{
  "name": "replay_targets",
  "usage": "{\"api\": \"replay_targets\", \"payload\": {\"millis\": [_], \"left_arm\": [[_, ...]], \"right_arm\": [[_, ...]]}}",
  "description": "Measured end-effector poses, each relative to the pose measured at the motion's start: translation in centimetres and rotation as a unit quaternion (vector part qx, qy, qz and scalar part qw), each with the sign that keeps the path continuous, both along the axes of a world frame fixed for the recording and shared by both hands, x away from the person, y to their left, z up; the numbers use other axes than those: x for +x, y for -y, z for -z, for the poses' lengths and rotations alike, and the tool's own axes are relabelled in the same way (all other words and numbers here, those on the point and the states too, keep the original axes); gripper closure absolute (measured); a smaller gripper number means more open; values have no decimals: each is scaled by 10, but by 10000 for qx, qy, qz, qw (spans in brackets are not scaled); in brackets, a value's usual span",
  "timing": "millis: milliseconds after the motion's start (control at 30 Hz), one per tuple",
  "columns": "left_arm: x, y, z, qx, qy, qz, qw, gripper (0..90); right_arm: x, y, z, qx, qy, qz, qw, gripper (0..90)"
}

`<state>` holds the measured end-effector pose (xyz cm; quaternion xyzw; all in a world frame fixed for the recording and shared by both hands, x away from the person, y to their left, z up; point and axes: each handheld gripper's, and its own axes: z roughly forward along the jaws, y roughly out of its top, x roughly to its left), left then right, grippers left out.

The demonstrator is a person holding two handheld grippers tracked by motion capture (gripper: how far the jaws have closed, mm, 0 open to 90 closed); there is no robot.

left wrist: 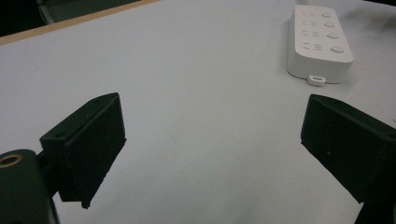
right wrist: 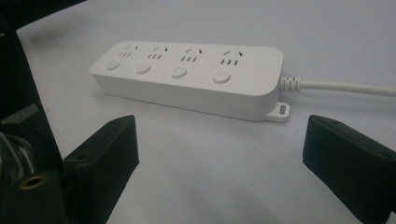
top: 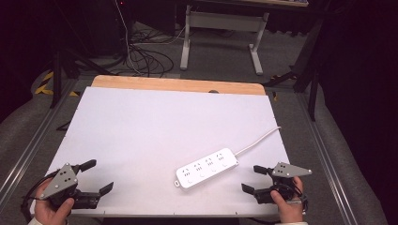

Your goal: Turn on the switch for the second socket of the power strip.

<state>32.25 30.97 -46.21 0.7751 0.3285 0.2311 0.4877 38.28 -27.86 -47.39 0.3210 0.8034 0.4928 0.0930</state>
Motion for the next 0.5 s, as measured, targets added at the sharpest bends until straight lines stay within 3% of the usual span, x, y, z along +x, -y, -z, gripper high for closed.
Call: {"api": "replay_targets", "payload": {"millis": [333,500], "left_arm": [[-2,-1,2,2,-40,-6,10000,73],[-4,-2,3,-16,0,-30,10000,73]], "right_arm": [[-2,-6,11,-226,-2,100,9997,121],[-3,-13,13,-479,62,34,9988,134]]}}
